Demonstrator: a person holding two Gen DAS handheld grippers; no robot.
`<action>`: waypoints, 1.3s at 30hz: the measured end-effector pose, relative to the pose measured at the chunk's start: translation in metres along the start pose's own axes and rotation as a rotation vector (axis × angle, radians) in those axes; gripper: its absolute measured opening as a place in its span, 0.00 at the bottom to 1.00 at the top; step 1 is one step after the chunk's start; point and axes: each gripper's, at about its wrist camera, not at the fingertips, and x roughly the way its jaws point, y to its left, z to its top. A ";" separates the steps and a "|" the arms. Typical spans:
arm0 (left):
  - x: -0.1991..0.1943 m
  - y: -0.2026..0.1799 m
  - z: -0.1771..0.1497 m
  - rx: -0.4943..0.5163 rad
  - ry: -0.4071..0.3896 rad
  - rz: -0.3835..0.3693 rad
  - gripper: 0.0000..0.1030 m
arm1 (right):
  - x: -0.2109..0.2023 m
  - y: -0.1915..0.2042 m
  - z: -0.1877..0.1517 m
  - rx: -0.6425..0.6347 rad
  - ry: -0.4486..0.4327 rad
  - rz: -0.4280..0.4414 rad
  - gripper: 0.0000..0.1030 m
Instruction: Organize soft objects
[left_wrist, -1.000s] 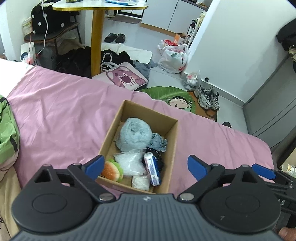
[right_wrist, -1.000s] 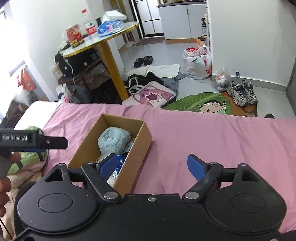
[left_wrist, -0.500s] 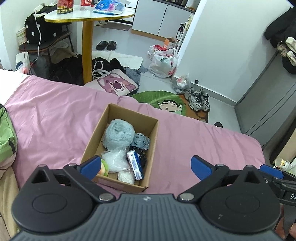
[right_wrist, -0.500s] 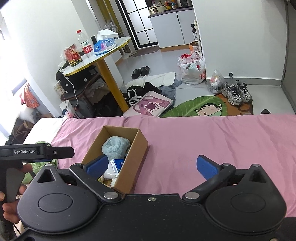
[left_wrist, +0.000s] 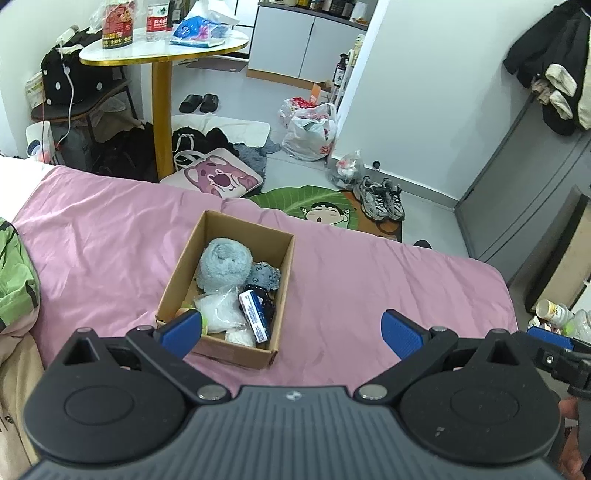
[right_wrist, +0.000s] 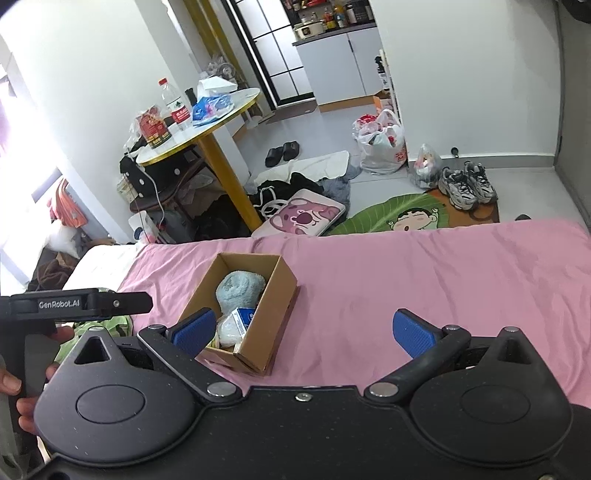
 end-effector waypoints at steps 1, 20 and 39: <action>-0.003 -0.001 -0.001 0.004 -0.003 -0.002 0.99 | -0.002 -0.001 -0.001 0.003 -0.001 -0.001 1.00; -0.045 -0.017 -0.029 0.060 -0.037 0.015 0.99 | -0.038 0.001 -0.022 0.004 0.008 0.002 1.00; -0.050 -0.026 -0.042 0.109 -0.028 0.045 0.99 | -0.035 0.025 -0.030 -0.068 0.047 -0.043 1.00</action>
